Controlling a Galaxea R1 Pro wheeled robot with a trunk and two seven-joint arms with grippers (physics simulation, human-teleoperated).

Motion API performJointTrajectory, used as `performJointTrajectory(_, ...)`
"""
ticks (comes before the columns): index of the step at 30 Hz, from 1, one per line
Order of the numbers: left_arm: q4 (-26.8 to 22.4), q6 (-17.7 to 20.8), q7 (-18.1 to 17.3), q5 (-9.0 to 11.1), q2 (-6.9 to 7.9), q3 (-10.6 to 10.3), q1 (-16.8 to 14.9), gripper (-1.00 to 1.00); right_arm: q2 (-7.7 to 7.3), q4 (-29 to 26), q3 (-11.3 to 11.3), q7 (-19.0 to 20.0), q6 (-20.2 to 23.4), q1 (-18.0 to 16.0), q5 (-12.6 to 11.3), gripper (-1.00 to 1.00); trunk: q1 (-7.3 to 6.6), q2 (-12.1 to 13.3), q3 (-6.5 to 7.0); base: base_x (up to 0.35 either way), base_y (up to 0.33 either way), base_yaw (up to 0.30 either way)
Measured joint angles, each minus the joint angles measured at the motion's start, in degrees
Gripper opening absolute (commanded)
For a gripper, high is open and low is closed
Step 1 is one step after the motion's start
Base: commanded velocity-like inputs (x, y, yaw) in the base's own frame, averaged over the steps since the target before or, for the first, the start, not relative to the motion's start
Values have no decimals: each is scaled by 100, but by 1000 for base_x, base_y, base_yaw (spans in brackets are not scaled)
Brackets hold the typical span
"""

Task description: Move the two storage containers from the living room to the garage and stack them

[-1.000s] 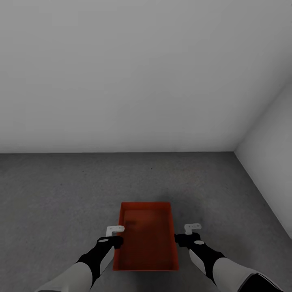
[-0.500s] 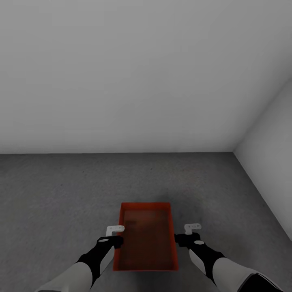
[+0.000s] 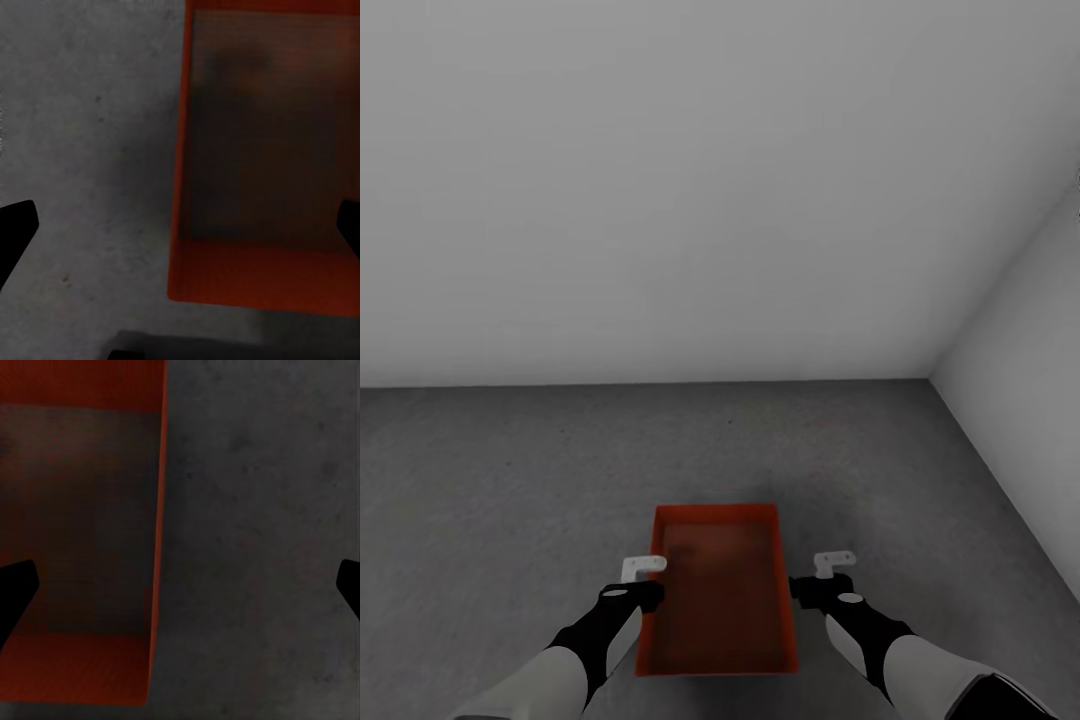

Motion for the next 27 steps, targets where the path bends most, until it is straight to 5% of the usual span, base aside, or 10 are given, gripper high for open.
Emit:
performJointTrajectory(10, 0, -14, 0, 1, 2, -7, 0, 100, 1, -1, 0, 1, 1, 0, 0, 100, 0, 0, 63, -17, 0, 0)
performJointTrajectory(27, 0, 21, -11, 13, 10, 0, 0, 100, -1, 0, 0, 3, 0, 0, 0, 100, 4, 0, 67, -316, 0, 0)
